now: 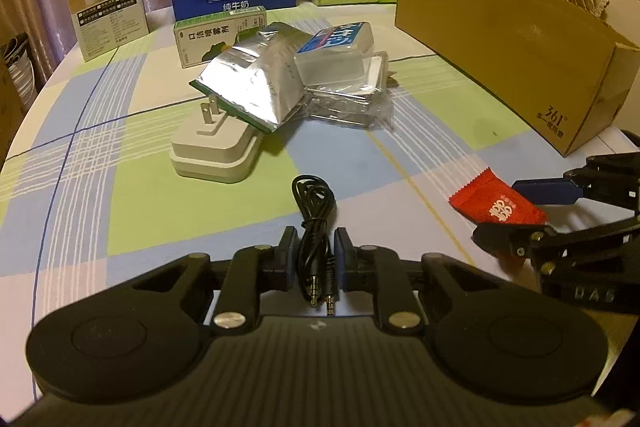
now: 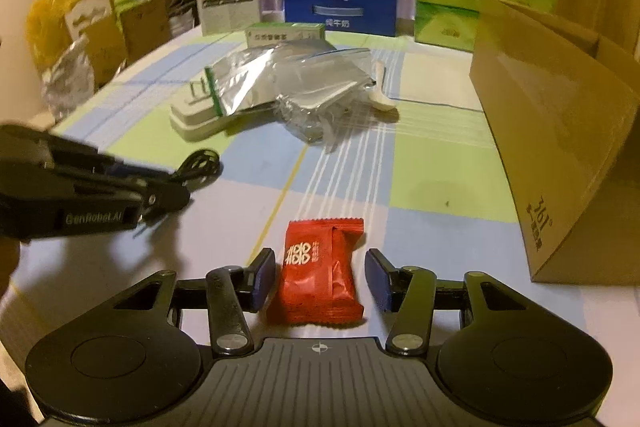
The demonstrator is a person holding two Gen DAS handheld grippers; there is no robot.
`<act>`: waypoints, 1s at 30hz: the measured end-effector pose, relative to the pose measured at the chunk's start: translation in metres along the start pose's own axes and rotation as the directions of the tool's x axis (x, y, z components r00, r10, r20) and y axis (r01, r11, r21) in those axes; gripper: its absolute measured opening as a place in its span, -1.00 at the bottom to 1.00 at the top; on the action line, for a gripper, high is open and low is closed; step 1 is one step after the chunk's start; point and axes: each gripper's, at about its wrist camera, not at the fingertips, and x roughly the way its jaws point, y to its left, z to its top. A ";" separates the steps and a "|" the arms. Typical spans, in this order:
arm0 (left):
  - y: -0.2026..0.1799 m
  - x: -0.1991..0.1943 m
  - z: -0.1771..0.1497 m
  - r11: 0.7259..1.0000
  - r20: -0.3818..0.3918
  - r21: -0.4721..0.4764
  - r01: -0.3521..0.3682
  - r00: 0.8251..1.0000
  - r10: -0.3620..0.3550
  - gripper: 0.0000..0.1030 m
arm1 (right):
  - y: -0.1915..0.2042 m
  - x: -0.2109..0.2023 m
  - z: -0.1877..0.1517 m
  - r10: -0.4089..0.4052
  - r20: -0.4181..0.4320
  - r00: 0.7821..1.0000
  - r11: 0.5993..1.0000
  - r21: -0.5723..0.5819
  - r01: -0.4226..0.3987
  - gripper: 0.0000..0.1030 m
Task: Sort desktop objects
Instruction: 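Lift the cable and red packet and carry them toward the cardboard box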
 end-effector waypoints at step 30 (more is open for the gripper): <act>-0.025 -0.024 0.009 1.000 0.026 0.008 0.019 0.999 -0.020 -0.74 | -0.011 -0.028 0.010 -0.009 0.080 0.997 0.997 0.072 0.004 -0.43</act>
